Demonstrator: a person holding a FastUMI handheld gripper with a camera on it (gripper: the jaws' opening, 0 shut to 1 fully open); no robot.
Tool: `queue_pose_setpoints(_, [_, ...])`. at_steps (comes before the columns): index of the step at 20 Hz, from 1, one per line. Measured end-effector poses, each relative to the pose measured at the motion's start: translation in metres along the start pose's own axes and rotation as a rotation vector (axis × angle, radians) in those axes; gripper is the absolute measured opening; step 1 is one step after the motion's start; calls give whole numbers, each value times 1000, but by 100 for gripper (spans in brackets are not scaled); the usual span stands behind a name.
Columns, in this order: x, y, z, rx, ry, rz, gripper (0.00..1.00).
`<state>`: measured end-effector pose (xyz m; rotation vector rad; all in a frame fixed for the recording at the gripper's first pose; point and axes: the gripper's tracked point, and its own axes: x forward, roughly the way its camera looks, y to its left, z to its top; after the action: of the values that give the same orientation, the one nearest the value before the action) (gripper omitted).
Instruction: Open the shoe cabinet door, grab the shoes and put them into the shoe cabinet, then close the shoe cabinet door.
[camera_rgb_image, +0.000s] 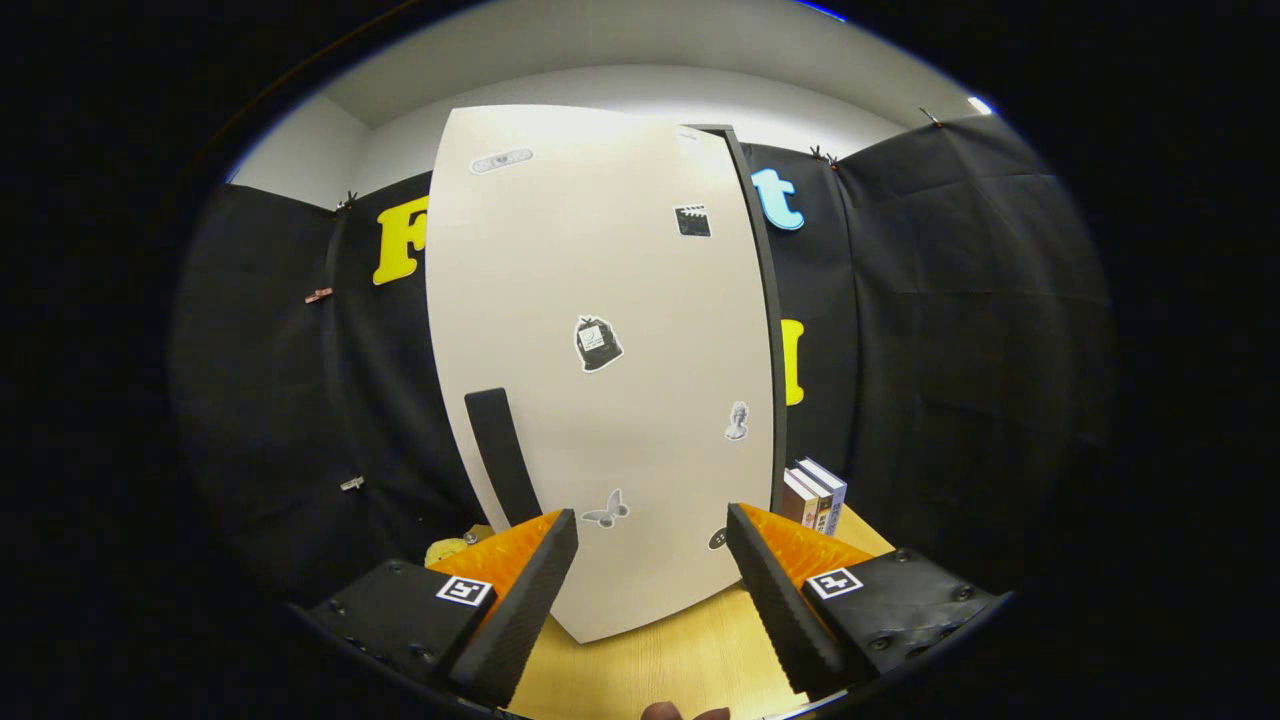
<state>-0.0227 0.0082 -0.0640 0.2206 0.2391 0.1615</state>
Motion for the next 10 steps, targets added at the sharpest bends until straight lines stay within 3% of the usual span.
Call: queue_pose_setpoints(10, [-6,28,15,-64,-48,56,98])
